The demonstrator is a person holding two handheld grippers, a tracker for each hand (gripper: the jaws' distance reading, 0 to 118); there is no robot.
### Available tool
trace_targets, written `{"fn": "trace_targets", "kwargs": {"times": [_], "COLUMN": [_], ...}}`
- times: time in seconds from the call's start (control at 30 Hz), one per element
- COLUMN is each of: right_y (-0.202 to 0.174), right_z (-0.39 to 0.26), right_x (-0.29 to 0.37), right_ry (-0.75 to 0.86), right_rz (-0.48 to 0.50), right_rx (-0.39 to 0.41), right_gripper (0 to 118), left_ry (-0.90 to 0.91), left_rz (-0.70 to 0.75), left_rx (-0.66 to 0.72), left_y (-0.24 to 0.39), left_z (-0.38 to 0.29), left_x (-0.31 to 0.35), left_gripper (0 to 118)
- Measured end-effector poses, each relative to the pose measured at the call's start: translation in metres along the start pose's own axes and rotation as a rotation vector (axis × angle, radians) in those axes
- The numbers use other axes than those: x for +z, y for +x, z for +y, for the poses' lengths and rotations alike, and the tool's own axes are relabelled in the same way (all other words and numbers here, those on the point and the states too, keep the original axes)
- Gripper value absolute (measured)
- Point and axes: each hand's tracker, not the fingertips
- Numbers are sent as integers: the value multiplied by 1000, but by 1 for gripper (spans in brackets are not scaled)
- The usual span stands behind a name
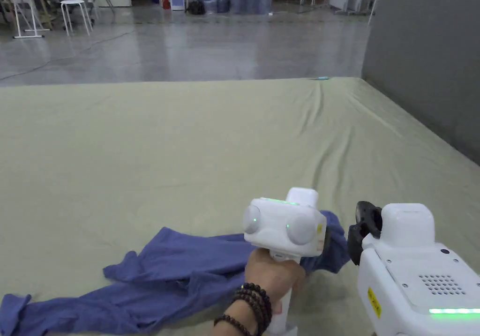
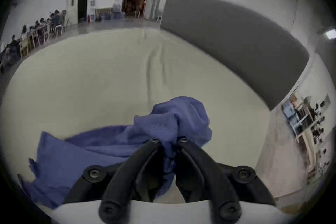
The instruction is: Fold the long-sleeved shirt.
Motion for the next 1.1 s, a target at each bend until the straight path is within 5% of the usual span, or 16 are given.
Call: {"fn": "trace_targets", "kwargs": {"times": [0.07,0.13,0.17,0.2,0.43,0.47,0.57,0.7,1.07,1.1], "right_y": [8,11,11,10,0,-2,-6,-14,-24,-23], "right_z": [-3,-7,-9,-10,-8,-7,-6,-5,-3,-4], "right_x": [1,1,0,-1,-1,0,4,13,17,15], "right_ry": [-10,-22,-29,-35,-32,-30,-39,-31,-32,-37], "right_rz": [-15,-20,-19,-17,21,25,52,79,88,88], "right_rx": [3,4,5,4,1,0,0,9,20,22], "right_gripper": [0,0,0,0,0,0,0,0,0,0], "left_ry": [-12,-1,21,95,425,454,470,509,414,358], "left_rz": [25,24,20,28,227,241,344,468,461,475], "left_rx": [13,32,40,59,112,123,152,211,259,257], "left_y": [-3,-12,-17,-24,-66,-71,-81,-91,-136,-145], "left_z": [-12,-17,-17,-17,-56,-69,-111,-165,-149,-135], "left_x": [-11,-7,2,23,160,177,216,248,244,237], "left_gripper": [17,98,115,118,113,103,33,0,3,38]}}
